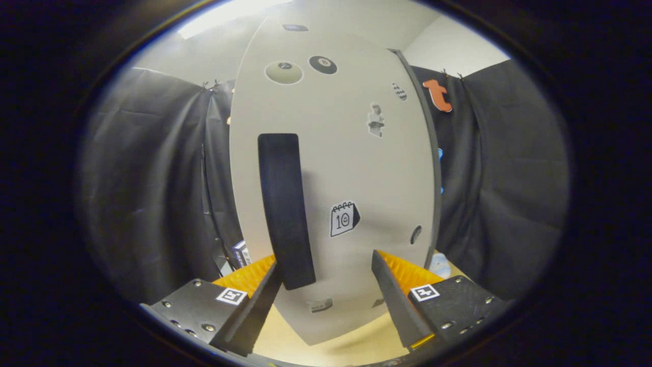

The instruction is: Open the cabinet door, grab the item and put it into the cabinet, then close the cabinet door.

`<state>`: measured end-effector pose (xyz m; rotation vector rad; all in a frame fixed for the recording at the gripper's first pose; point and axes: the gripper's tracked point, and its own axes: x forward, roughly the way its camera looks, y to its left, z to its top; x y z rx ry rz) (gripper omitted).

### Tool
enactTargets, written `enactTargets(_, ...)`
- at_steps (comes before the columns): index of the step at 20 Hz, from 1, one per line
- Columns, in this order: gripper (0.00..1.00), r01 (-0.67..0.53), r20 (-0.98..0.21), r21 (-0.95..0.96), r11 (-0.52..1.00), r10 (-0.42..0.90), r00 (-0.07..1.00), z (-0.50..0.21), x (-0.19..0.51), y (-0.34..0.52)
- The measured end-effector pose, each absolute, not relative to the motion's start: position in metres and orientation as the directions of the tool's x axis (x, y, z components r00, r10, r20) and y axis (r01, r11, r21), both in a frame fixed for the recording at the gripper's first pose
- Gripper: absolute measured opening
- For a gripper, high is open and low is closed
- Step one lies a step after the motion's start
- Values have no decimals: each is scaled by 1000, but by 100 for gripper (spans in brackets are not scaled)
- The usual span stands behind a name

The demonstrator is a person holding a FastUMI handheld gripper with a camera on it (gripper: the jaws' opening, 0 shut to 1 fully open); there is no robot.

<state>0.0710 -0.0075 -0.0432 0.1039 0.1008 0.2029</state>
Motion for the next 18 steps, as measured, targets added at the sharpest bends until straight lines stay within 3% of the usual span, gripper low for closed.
enactTargets(14,100,-229,-75,25,973,230,970,-40,154,49)
enactTargets(18,100,-165,-51,26,986,166,985,-39,181,53)
